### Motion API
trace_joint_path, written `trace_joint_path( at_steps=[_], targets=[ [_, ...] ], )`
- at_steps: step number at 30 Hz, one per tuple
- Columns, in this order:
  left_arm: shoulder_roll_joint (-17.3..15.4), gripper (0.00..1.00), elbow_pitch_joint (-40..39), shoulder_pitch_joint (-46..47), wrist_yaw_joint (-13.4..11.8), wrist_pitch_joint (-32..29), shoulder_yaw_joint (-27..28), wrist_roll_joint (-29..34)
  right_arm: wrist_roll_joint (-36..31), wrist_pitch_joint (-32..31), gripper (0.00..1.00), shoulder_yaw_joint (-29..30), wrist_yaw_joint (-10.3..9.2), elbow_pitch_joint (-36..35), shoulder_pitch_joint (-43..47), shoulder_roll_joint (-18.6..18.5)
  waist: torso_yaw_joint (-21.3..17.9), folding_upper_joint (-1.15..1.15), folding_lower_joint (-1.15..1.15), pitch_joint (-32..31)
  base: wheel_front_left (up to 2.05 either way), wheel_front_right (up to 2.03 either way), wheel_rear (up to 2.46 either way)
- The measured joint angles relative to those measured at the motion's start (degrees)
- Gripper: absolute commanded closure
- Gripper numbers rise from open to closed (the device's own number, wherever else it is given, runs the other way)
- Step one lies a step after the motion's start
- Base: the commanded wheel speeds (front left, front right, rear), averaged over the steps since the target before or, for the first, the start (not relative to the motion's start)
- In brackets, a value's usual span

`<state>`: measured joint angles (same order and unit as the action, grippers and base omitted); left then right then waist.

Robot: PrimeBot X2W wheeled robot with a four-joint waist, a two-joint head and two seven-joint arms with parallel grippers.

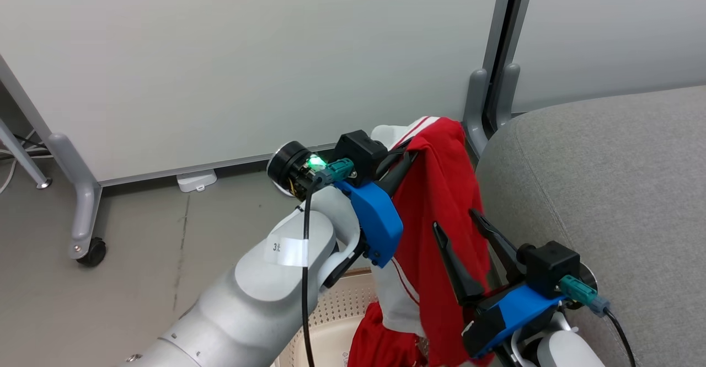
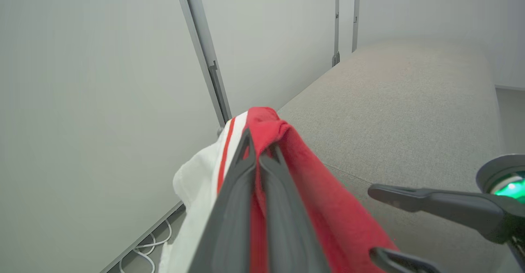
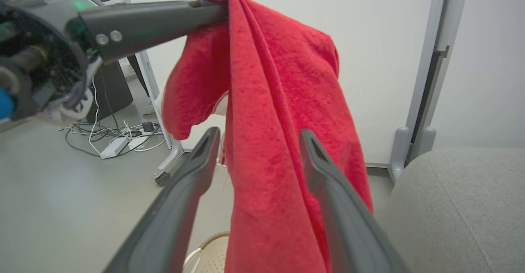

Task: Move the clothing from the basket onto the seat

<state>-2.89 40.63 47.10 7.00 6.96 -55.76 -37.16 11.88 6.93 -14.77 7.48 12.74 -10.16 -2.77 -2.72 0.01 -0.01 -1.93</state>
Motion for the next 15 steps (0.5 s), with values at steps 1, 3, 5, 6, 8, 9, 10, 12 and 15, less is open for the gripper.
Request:
trace_joint_path(
  at_steps=[1, 3, 5, 6, 8, 9, 10, 12, 15],
  targets=[
    [0.0, 1.0, -0.1, 0.0, -0.3, -0.1, -0.3, -0.3, 0.0, -0.2, 0.0, 0.0, 0.0, -0.2, 0.1, 0.0, 0.0, 0.0, 0.0, -0.1, 0.0, 0.0, 0.0],
    [0.0, 1.0, -0.1, 0.0, -0.5, -0.2, -0.8, -0.8, 0.0, -0.6, 0.0, -0.4, 0.0, -0.3, 0.2, 0.0, -0.1, 0.0, 0.01, -0.3, 0.0, 0.0, 0.0],
    [0.0, 1.0, -0.1, 0.1, -0.9, -0.2, -1.3, -1.3, 0.8, -1.3, 0.0, -0.9, 0.0, -0.4, 0.4, 0.0, -0.2, 0.0, 0.0, -0.4, 0.0, 0.0, 0.0],
    [0.0, 1.0, -0.2, 0.1, -0.9, -0.1, -1.6, -1.7, 1.5, -1.4, 0.0, -1.2, 0.0, -0.3, 0.5, 0.0, -0.2, 0.0, 0.01, -0.4, 0.0, 0.0, 0.0],
    [0.0, 1.0, -0.3, 0.1, -1.0, -0.2, -2.3, -2.4, 2.7, -1.9, 0.0, -1.7, 0.0, 0.0, 0.4, 0.0, -0.3, 0.0, 0.0, -0.4, 0.0, 0.0, 0.0],
    [0.0, 1.0, -0.4, 0.1, -1.0, -0.2, -2.5, -2.8, 3.2, -2.3, 0.0, -2.1, 0.0, 0.5, 0.2, 0.0, -0.3, 0.0, 0.01, -0.4, 0.0, 0.0, 0.0],
    [0.0, 1.0, -0.5, 0.1, -1.0, -0.2, -2.7, -3.2, 3.4, -2.5, 0.0, -2.6, 0.0, 1.1, -0.2, 0.0, -0.4, 0.0, 0.0, -0.4, 0.0, 0.0, 0.0],
    [0.0, 1.0, -0.6, 0.1, -1.2, -0.3, -3.2, -3.8, 3.5, -2.8, 0.0, -3.3, 0.0, 2.5, -1.5, 0.0, -0.4, 0.0, 0.01, -0.4, 0.0, 0.0, 0.0],
    [0.0, 1.0, -1.4, 0.1, -1.4, -0.3, -4.3, -4.9, 3.9, -3.0, 0.0, -4.0, 0.0, 5.3, -4.2, 0.0, -0.3, 0.0, 0.01, -0.5, 0.0, 0.0, 0.0]
  ],
)
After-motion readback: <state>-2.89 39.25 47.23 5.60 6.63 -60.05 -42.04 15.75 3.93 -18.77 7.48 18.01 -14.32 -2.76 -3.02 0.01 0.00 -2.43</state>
